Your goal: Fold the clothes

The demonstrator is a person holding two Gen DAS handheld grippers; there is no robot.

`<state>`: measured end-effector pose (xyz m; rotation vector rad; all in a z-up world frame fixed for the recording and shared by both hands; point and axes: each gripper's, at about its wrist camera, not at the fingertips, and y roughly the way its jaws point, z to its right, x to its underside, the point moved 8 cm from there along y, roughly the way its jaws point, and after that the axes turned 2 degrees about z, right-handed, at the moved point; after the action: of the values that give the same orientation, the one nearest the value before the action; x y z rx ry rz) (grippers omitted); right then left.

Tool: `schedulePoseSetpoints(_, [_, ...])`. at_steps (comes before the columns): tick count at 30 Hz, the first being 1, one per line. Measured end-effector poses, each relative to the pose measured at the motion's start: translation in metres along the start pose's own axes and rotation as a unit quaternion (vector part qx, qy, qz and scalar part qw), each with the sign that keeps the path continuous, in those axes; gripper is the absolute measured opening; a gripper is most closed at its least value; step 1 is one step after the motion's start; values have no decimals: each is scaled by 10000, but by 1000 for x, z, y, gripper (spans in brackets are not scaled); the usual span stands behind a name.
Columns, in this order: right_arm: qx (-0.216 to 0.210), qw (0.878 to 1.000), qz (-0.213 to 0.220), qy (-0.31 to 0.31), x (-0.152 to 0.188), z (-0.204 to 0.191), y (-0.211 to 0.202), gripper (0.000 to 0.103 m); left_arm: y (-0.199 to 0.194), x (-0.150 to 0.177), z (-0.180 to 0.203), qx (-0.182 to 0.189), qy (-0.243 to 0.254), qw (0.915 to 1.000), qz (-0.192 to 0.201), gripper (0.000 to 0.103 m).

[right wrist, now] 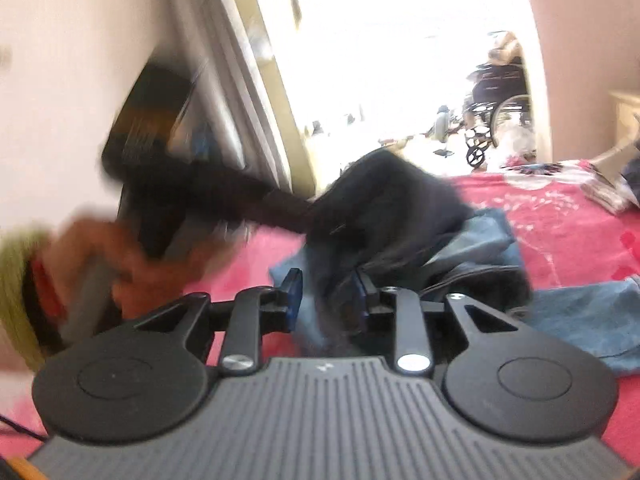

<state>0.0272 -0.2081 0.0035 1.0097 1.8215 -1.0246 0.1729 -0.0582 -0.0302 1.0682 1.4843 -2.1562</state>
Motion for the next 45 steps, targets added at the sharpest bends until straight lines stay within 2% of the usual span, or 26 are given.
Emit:
schedulePoseSetpoints(3, [739,9909,305,1079,-3,55,-9,30,-3,4,-12,-102,-124,9999,-19,16])
schedulePoseSetpoints(7, [1259,9615,158,2438,20,108,2,32,-5,16,-24,-224,-204,9995,-123,16])
schedulePoseSetpoints(10, [938,9522,18,2907,33,118,21,32,-4,22,-27,-235,-195,9994,-174,21])
schedulePoseSetpoints(13, [932,9560,-147,2776,35,114,46,29,-1,19,-26,-278,-141,9995,-108,34])
schedulePoseSetpoints(15, [1062,9539,-233,2797,42,123,49,26,2,15,-24,-276,-127,9995,-49,38])
schedulePoseSetpoints(17, [1145,9541,-248,2756,48,126,50,22,7,11,-23,-273,-193,9994,3,38])
schedulePoseSetpoints(18, [1183,9544,-250,2728,51,127,50,18,9,9,-24,-338,-285,9990,49,33])
schedulePoseSetpoints(19, [1201,9553,-213,2694,51,126,50,17,9,8,-25,-433,-411,9982,99,23])
schedulePoseSetpoints(21, [1168,9572,-103,2648,46,125,50,16,8,7,-24,-538,-577,9967,186,12])
schedulePoseSetpoints(23, [1022,9588,5,2650,39,122,50,16,-1,3,-22,-618,-670,9951,370,9])
schedulePoseSetpoints(28, [590,9684,196,2416,18,97,40,15,-42,-12,-21,-761,-687,9895,1021,6])
schedulePoseSetpoints(36, [-17,9808,530,1878,-23,34,9,14,-121,-32,-40,-999,-874,9737,1851,5])
schedulePoseSetpoints(40, [-438,9852,594,1550,-42,-12,0,13,-159,-33,-57,-1133,-973,9668,2072,5])
schedulePoseSetpoints(45, [-964,9862,447,1273,-44,-70,-12,10,-204,-28,-93,-1432,-1137,9582,2201,5])
